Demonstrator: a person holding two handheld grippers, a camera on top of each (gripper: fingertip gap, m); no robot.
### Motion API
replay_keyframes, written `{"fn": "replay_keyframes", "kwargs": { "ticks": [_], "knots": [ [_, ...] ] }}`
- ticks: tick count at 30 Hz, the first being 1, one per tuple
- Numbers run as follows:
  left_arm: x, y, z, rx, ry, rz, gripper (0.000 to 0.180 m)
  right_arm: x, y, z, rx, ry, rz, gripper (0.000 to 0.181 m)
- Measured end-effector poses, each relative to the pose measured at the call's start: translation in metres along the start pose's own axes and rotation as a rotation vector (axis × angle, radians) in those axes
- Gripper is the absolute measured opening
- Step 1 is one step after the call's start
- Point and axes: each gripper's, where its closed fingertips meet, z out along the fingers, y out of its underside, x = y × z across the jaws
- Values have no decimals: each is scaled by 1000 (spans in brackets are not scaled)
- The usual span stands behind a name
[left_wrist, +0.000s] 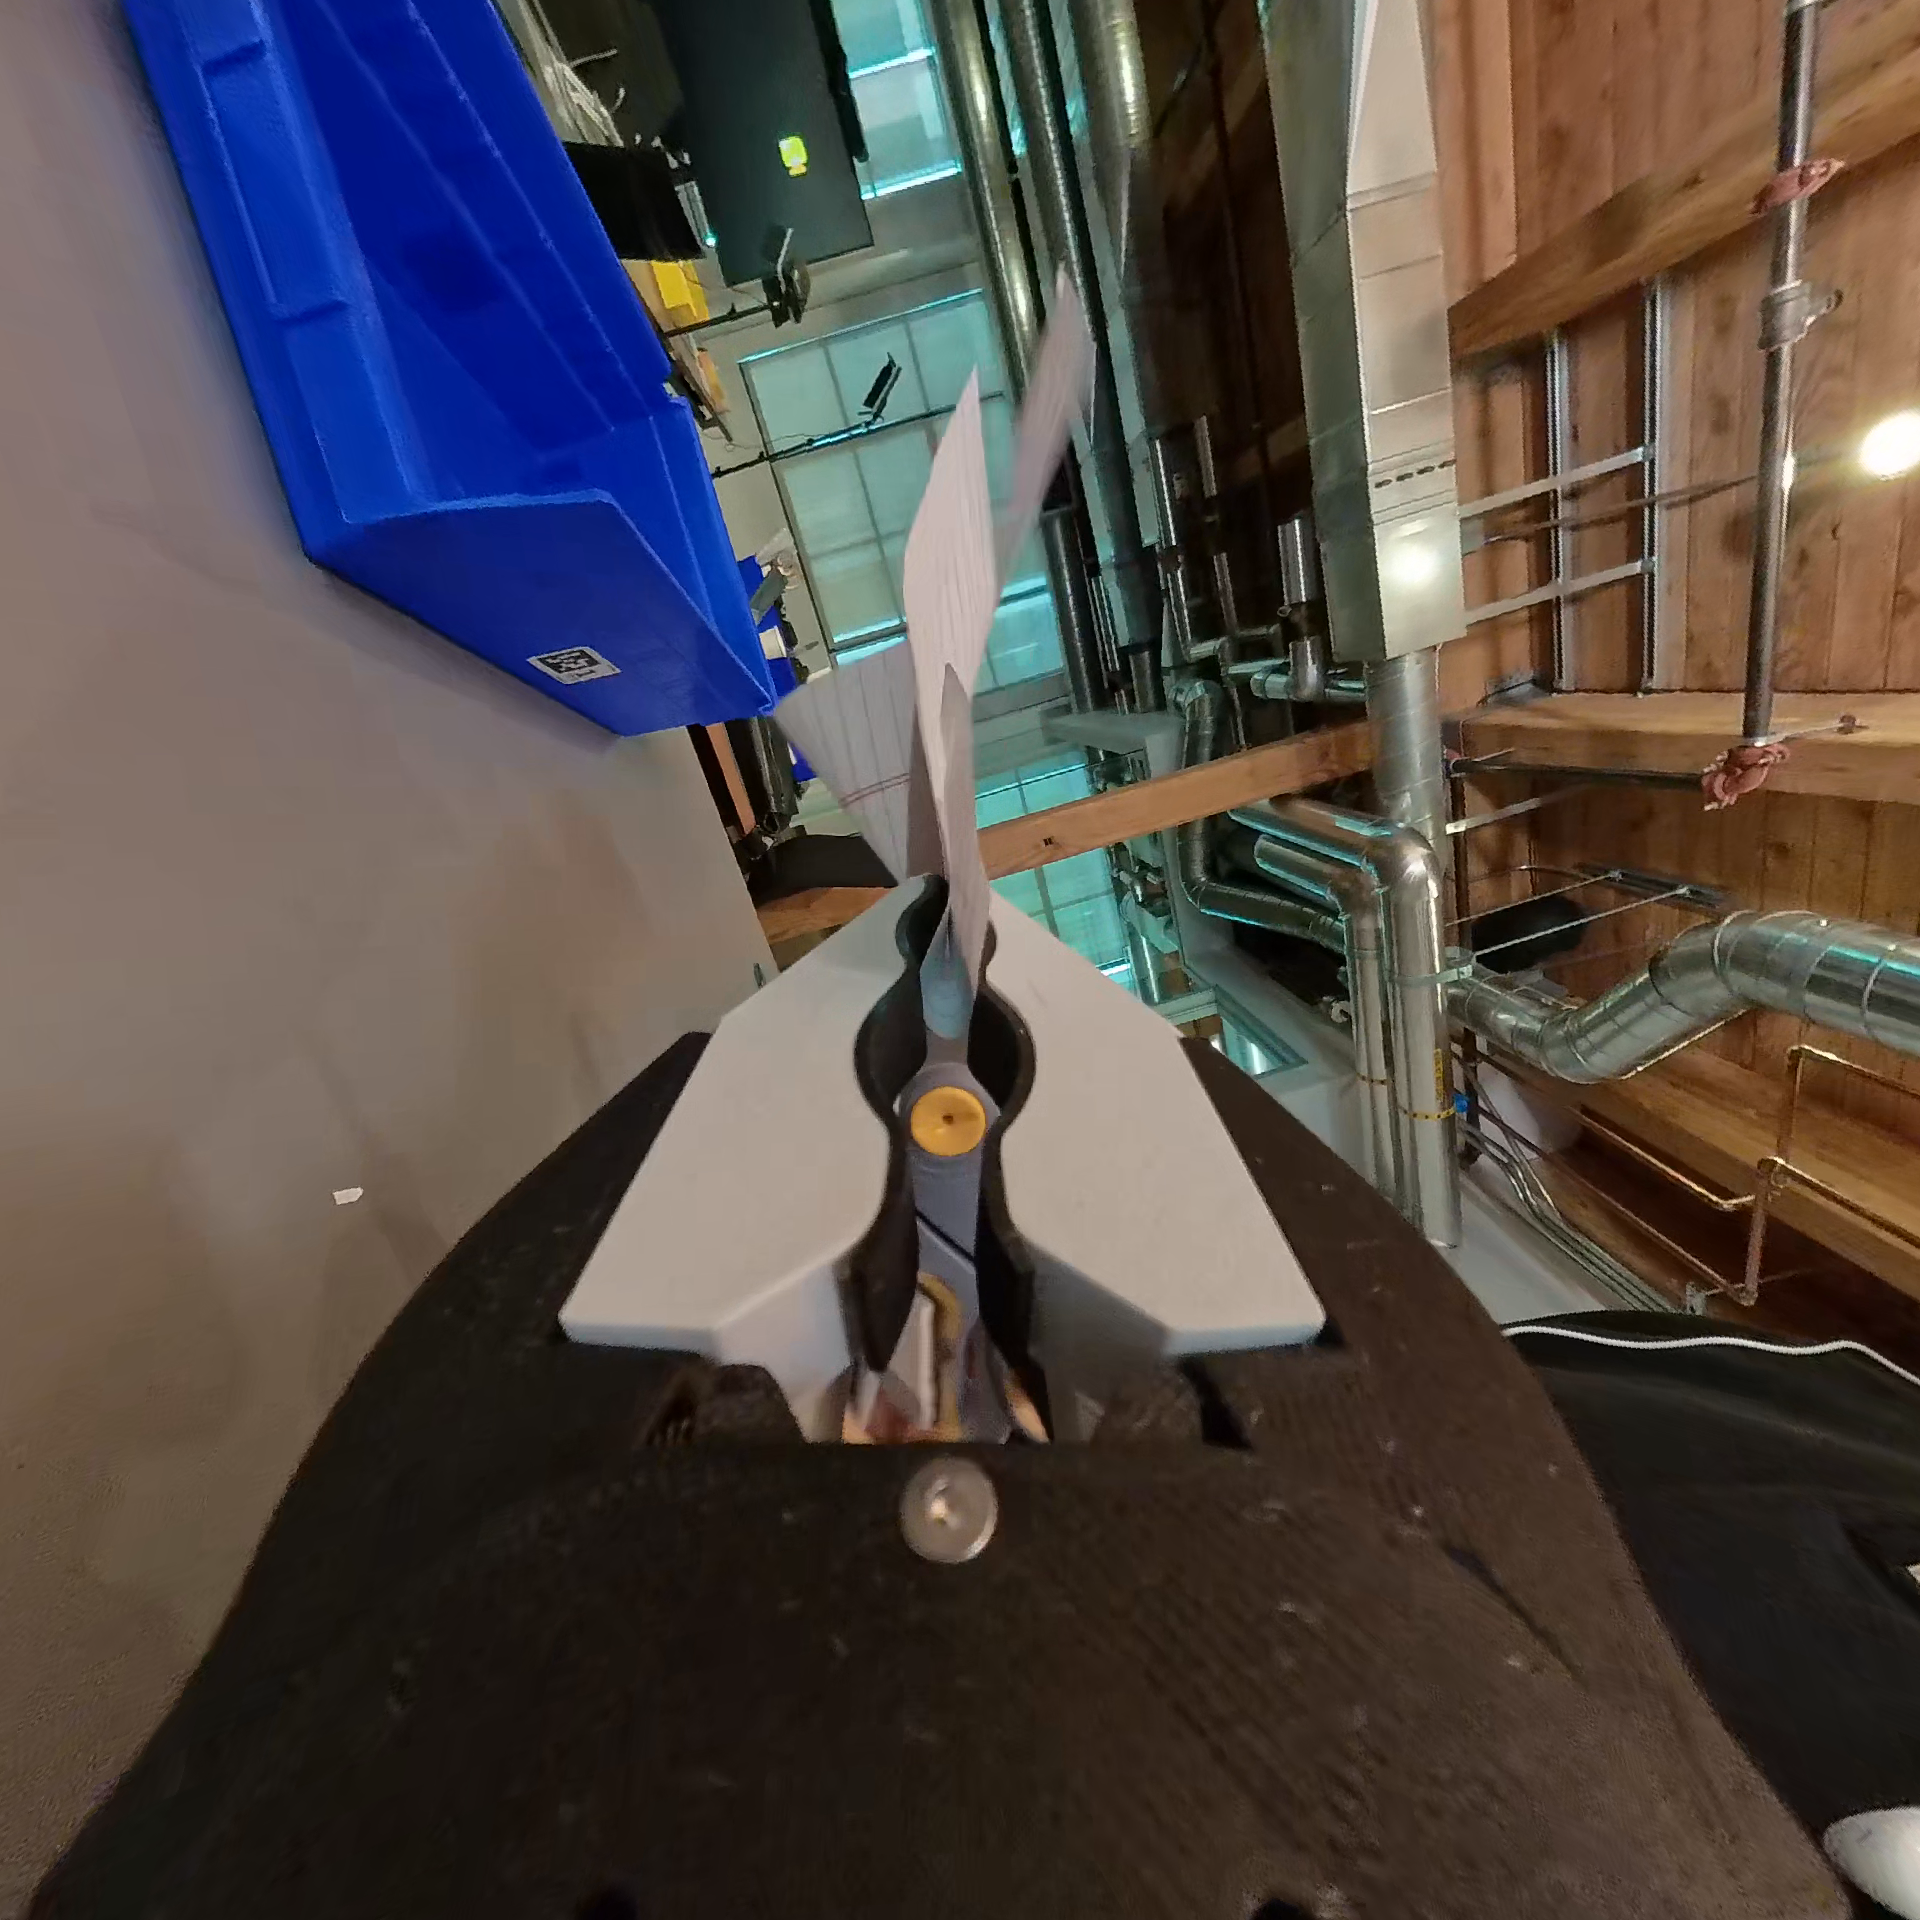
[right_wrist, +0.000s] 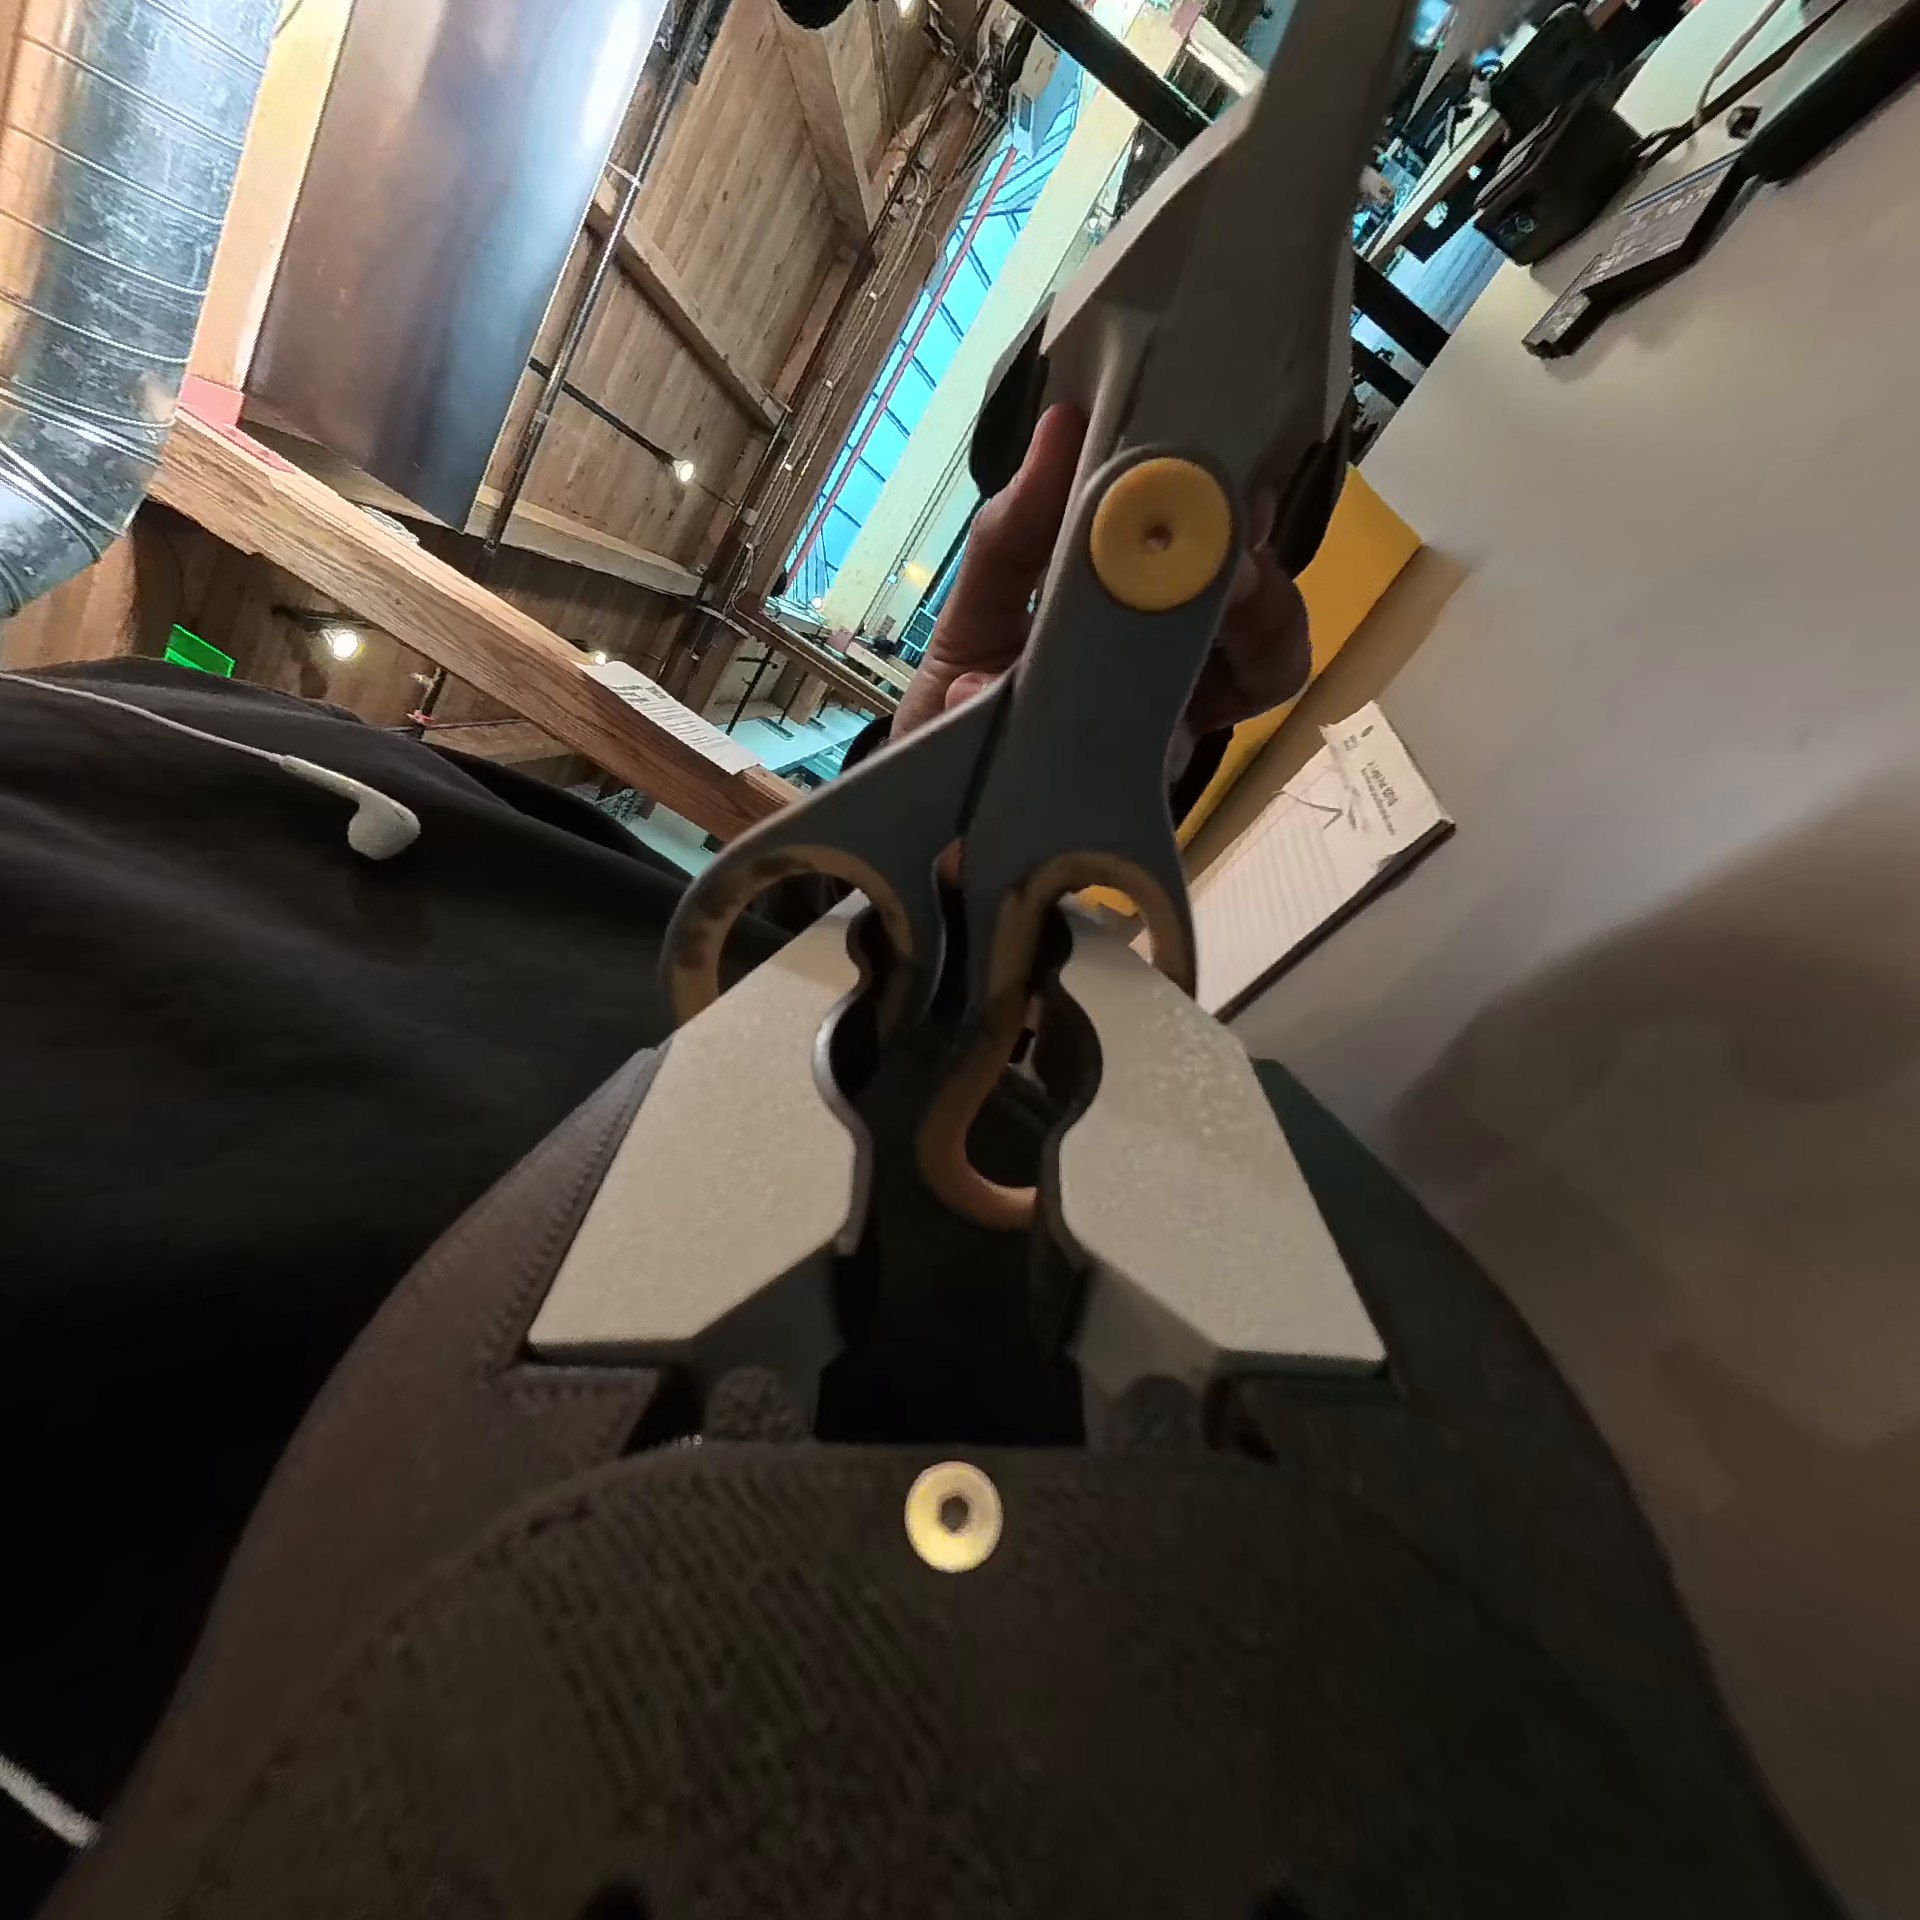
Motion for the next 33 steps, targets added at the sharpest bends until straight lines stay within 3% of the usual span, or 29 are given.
{"fn": "replay_keyframes", "kwargs": {
  "ticks": [14, 18, 22, 27, 33],
  "knots": [
    [6, -2, -6, -34, -3, 42, 0, 9, 3, 0, -1, 25, 31, 35],
    [2, -15, -15, 31, -7, 37, 0, 4, 4, 2, -4, -9, 43, 38],
    [-9, -30, -26, 100, -20, 12, 0, 4, 15, 3, -47, -15, 50, 26],
    [-17, -59, -49, 223, -15, -7, 0, 1, 28, -10, -72, -26, 93, 25],
    [-47, -27, -50, 79, -100, -99, 0, 11, 26, -24, -46, 52, 90, 28]
  ]
}}
